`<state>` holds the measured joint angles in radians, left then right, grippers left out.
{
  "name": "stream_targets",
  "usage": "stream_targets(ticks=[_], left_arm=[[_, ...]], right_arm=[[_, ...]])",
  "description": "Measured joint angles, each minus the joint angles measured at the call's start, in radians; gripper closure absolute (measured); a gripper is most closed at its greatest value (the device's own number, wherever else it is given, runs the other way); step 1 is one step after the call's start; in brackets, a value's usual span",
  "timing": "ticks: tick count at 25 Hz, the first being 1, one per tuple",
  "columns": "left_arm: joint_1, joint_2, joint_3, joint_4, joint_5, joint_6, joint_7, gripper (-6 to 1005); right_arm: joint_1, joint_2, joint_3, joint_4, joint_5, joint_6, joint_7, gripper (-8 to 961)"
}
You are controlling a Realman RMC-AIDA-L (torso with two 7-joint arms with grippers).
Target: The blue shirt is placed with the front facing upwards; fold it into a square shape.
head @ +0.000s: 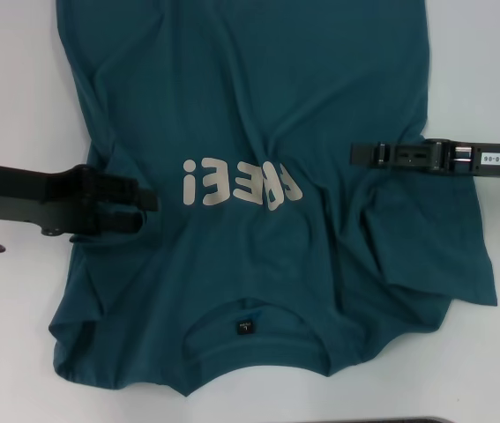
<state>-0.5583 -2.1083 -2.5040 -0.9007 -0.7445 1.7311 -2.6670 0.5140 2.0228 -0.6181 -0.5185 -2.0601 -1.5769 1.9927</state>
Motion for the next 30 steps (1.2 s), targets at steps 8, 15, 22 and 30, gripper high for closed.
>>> stream_targets(ticks=[8, 15, 22, 30], left_arm=[[0.0, -0.003, 0.005, -0.011, 0.006, -0.027, -0.008, 410], [-0.014, -0.009, 0.059, -0.001, 0.025, -0.047, -0.026, 410], [-0.062, -0.049, 0.071, 0.007, -0.066, 0.003, 0.004, 409], [-0.046, -0.024, 0.07, 0.03, -0.123, 0.041, 0.011, 410]], right_arm=[[-0.002, -0.001, 0.0, 0.0, 0.0, 0.0, 0.0, 56], [-0.005, -0.001, 0.0, 0.0, 0.0, 0.0, 0.0, 56], [-0.007, -0.001, 0.0, 0.0, 0.0, 0.0, 0.0, 56], [-0.006, -0.001, -0.002, 0.0, -0.001, 0.004, 0.0, 56]])
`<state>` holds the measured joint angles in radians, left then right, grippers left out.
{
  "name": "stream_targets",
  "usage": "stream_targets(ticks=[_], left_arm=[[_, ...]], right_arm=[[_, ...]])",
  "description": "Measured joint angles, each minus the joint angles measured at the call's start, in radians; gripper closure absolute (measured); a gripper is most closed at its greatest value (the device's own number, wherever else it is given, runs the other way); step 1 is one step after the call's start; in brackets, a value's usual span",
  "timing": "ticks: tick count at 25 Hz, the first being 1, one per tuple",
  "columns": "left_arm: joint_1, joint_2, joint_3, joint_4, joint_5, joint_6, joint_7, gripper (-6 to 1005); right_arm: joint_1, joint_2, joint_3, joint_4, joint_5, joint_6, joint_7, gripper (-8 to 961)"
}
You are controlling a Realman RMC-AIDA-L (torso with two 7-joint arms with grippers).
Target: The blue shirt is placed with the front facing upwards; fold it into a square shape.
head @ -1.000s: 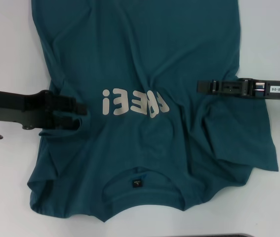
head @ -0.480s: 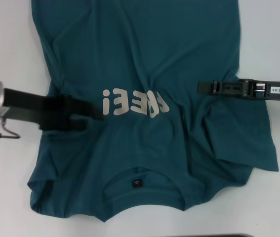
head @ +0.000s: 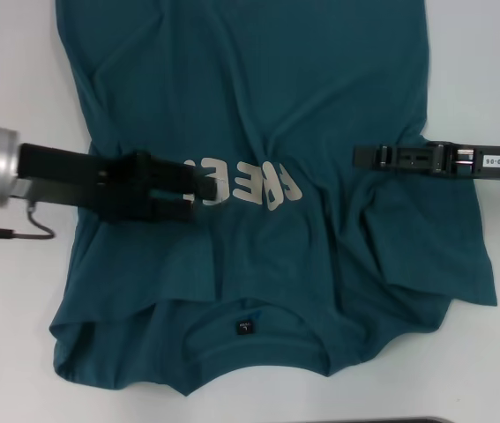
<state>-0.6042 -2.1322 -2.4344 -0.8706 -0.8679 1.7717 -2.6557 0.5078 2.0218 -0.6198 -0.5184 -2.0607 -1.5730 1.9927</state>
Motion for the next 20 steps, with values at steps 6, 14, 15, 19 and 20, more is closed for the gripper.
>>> stream_targets(ticks=[6, 14, 15, 19, 20], left_arm=[[0.078, 0.048, -0.039, 0.001, -0.006, -0.048, 0.006, 409], [0.112, 0.052, -0.03, 0.023, 0.017, -0.16, -0.01, 409], [0.11, 0.048, -0.03, 0.026, 0.028, -0.177, -0.011, 409], [0.089, 0.042, -0.019, 0.06, 0.057, -0.228, -0.013, 409], [0.083, 0.041, -0.012, 0.071, 0.059, -0.242, -0.013, 409]], right_arm=[[0.0, 0.0, 0.0, 0.0, -0.001, 0.006, 0.0, 56], [-0.003, -0.001, 0.0, 0.0, -0.001, 0.006, 0.0, 55], [-0.003, -0.001, 0.0, 0.0, -0.001, 0.006, 0.0, 55], [-0.003, -0.002, 0.0, 0.0, -0.001, 0.005, 0.0, 55], [-0.003, -0.002, 0.0, 0.0, -0.001, 0.005, 0.0, 55]])
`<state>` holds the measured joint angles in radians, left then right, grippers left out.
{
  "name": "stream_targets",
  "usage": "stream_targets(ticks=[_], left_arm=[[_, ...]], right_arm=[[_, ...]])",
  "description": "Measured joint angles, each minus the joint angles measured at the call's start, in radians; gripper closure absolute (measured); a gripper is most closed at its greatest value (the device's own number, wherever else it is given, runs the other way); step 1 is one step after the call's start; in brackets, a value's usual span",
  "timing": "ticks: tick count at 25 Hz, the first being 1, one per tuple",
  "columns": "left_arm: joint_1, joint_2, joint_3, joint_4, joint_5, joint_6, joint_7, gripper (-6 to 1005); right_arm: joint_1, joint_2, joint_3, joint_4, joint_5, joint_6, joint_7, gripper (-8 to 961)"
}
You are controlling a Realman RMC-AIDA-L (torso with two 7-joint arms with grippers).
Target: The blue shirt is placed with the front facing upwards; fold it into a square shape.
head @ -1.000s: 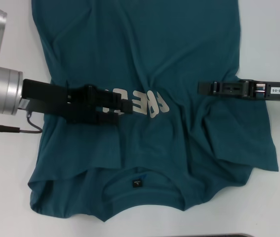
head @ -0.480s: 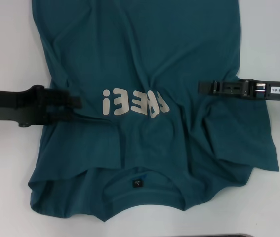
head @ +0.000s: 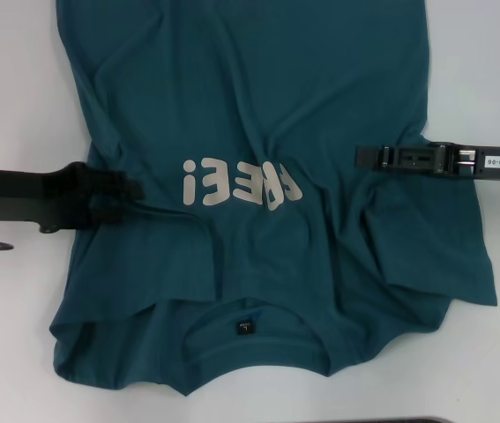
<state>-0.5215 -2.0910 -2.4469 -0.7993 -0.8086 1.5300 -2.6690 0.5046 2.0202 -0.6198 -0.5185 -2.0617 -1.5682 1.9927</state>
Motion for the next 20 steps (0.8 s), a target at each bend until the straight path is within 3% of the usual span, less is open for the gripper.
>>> stream_targets(ticks=[5, 9, 15, 20], left_arm=[[-0.038, -0.009, 0.014, 0.039, -0.029, -0.03, 0.032, 409], [-0.046, -0.019, -0.003, 0.043, -0.179, 0.059, 0.146, 409], [0.009, 0.023, -0.006, 0.044, -0.226, 0.104, 0.169, 408], [0.06, 0.033, -0.034, 0.041, -0.263, 0.206, 0.361, 408]], right_arm=[[0.0, 0.0, 0.0, 0.0, 0.0, 0.0, 0.0, 55], [0.0, 0.0, 0.002, 0.0, 0.0, -0.002, 0.0, 55], [-0.003, -0.001, 0.008, -0.001, 0.0, 0.001, -0.002, 55], [-0.003, -0.002, 0.013, -0.001, 0.004, 0.005, -0.007, 55]])
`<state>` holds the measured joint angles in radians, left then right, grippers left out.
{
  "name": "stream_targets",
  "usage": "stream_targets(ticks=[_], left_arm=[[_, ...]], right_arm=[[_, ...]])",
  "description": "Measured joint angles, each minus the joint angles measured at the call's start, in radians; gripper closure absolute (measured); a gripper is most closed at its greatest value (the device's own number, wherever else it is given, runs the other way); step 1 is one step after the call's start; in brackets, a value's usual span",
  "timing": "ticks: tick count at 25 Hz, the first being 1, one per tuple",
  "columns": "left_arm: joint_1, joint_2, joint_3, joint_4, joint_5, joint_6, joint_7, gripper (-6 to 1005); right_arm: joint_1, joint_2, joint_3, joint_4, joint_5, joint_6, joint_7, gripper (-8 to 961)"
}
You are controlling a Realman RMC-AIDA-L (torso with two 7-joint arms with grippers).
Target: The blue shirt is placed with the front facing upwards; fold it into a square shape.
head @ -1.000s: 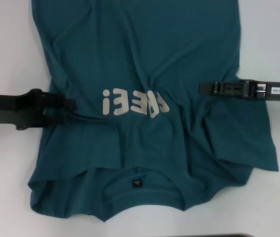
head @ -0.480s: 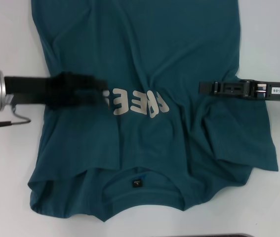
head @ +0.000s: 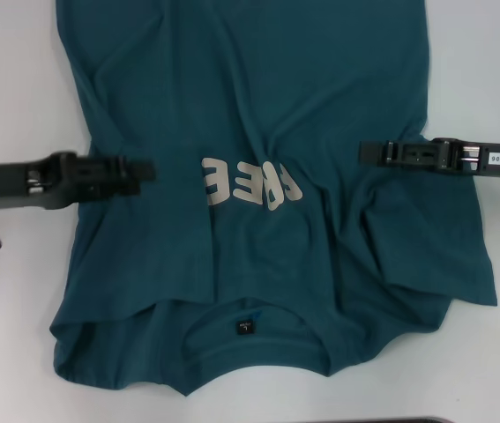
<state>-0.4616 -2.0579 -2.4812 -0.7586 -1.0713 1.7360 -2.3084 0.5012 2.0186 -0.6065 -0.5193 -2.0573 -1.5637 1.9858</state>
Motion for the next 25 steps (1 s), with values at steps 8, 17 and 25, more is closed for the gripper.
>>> stream_targets(ticks=[8, 17, 25], left_arm=[[0.108, -0.028, -0.05, 0.006, -0.036, 0.145, 0.372, 408], [0.124, -0.006, -0.06, 0.091, -0.022, 0.166, 0.287, 409], [0.112, -0.008, -0.072, 0.086, -0.023, 0.14, 0.196, 409]], right_arm=[[-0.006, -0.01, 0.042, 0.002, -0.001, 0.014, 0.006, 55], [-0.03, -0.092, 0.041, -0.04, -0.058, 0.018, 0.145, 56], [-0.047, -0.128, 0.059, -0.182, -0.258, -0.045, 0.311, 56]])
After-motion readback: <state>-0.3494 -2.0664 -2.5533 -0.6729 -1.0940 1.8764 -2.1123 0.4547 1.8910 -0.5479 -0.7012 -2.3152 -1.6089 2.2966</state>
